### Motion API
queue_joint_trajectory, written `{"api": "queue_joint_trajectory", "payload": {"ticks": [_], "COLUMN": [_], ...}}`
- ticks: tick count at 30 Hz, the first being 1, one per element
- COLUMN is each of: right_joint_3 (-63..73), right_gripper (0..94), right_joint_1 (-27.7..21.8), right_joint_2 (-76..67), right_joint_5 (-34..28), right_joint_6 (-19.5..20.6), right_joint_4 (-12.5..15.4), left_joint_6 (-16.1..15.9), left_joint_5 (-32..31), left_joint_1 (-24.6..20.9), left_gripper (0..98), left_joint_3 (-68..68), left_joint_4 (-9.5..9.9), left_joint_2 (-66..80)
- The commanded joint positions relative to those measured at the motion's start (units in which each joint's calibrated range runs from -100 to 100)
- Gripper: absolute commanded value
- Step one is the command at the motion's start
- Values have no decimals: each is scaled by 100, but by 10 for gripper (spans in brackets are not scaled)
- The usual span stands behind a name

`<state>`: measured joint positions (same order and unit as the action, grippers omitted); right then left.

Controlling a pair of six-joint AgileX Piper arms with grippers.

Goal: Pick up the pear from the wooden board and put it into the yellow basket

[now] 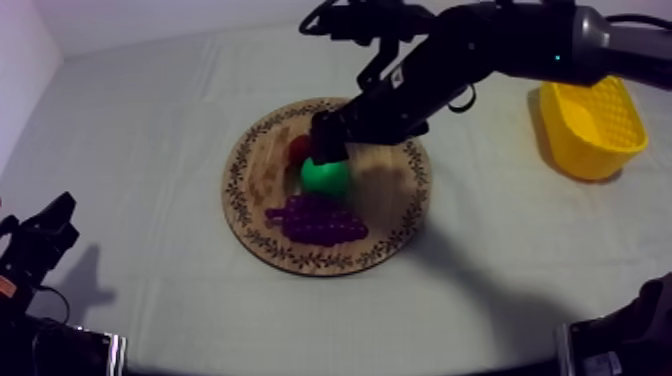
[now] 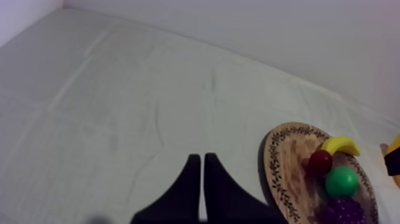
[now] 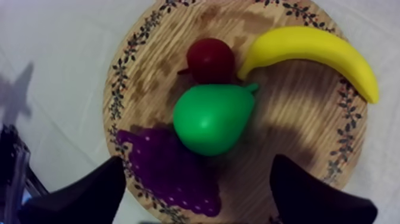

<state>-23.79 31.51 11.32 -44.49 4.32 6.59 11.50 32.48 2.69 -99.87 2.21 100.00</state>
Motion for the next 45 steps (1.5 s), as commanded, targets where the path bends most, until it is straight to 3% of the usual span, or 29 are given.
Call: {"api": "queue_joint_trajectory", "payload": {"ticks": [1, 11, 19, 45], "right_joint_3": [62, 337, 703, 1703], "right_gripper": [894, 892, 896, 838], "right_joint_1": [41, 215, 312, 247], "right_joint_2": [86, 482, 904, 1993], "right_joint_5": [18, -9, -372, -1125], "right_joint_6": [433, 1261, 1622, 1384], "right_joint_4": [-98, -542, -803, -703], "left_joint_6": [0, 0, 0, 0], "left_joint_5": [1, 1, 1, 1], "left_joint_1": [2, 2, 2, 2], "left_gripper": [1, 1, 1, 1], "left_joint_3": [-2, -2, -2, -2], "left_joint_4": [2, 2, 2, 2], "left_joint_2": [0, 0, 0, 0]}}
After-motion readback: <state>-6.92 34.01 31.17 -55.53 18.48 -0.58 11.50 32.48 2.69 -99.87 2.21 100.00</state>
